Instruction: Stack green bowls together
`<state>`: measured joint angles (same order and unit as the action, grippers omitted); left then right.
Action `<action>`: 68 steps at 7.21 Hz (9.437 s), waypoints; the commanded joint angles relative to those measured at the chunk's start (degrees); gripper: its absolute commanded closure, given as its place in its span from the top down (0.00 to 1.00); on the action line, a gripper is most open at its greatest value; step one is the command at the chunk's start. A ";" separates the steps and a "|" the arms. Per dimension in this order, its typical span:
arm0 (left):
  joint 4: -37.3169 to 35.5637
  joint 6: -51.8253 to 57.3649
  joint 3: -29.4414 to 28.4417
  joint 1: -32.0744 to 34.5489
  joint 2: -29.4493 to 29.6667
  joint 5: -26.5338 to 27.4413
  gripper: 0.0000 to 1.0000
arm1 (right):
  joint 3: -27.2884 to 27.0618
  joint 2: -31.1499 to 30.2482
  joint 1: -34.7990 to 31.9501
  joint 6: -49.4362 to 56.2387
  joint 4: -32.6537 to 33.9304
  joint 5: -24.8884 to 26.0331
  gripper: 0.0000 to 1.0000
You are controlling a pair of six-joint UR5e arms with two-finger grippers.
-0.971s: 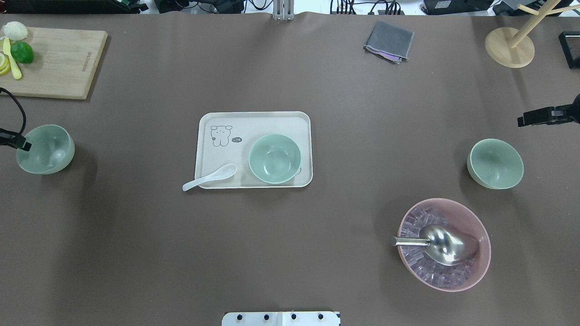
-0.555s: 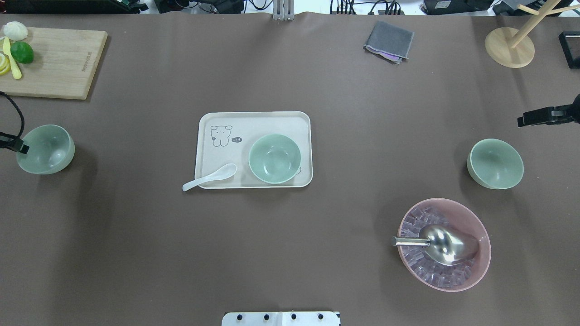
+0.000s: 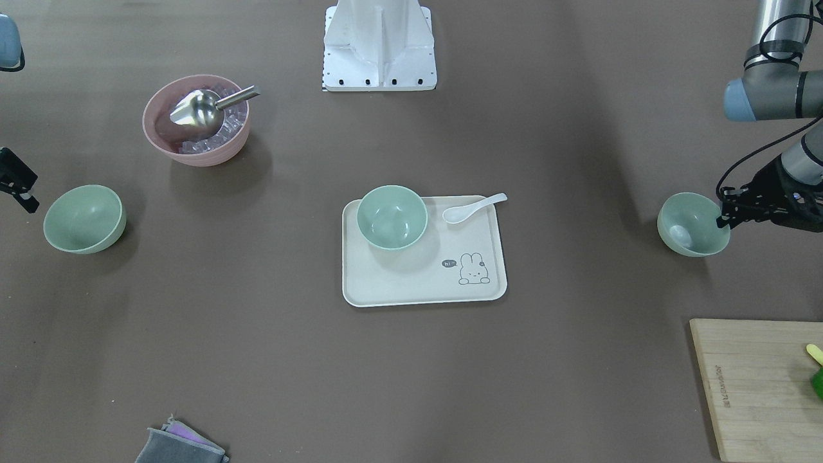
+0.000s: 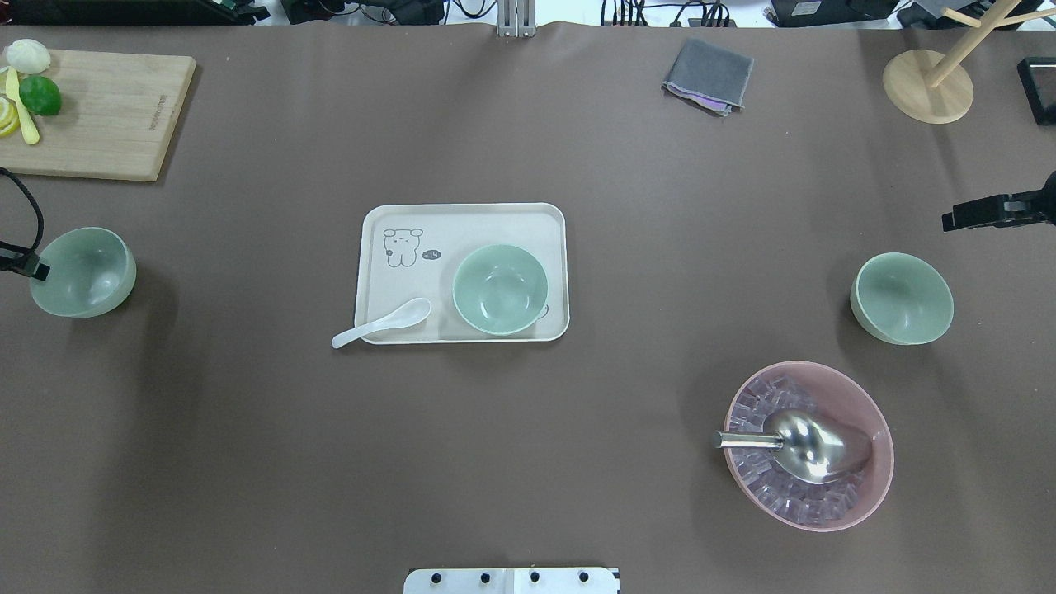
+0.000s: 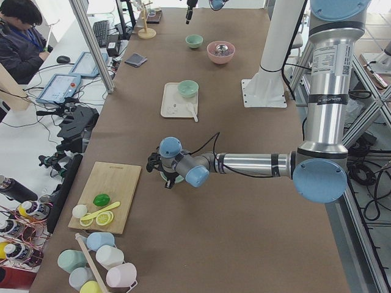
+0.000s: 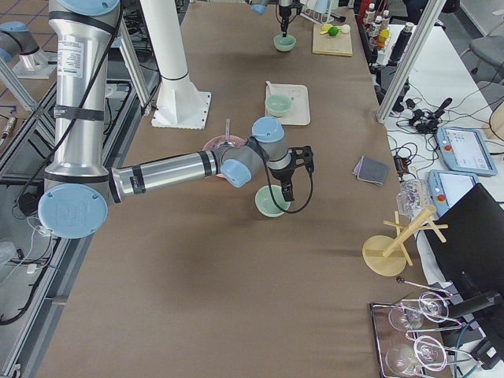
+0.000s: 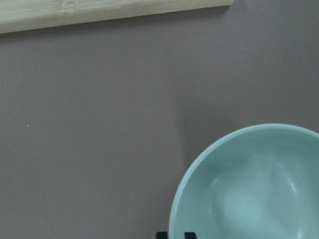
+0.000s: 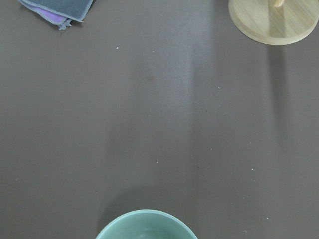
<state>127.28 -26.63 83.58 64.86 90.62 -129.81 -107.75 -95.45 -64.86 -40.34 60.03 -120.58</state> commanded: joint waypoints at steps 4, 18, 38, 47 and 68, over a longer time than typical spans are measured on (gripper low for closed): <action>-0.71 -1.22 3.59 0.09 0.87 -1.49 0.00 | 0.09 -0.09 0.00 0.52 0.09 -0.01 1.00; -33.59 -54.40 8.53 -30.93 42.97 16.25 0.00 | 0.88 -1.23 -0.09 0.26 0.09 -0.01 1.00; -32.88 -53.79 6.94 -31.64 41.74 17.84 0.00 | 0.88 -1.23 -0.09 0.09 0.09 0.08 1.00; -31.92 -53.88 6.07 -31.99 41.74 17.84 0.00 | 0.88 -1.23 -0.09 0.09 0.09 0.08 1.00; -48.35 28.74 17.49 15.11 6.76 -5.37 0.98 | 8.26 -1.77 4.11 -0.18 -3.89 -0.62 0.98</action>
<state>78.94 -1.69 102.28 77.66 98.38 -134.70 -99.94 -98.43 -62.82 -40.46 55.03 -121.21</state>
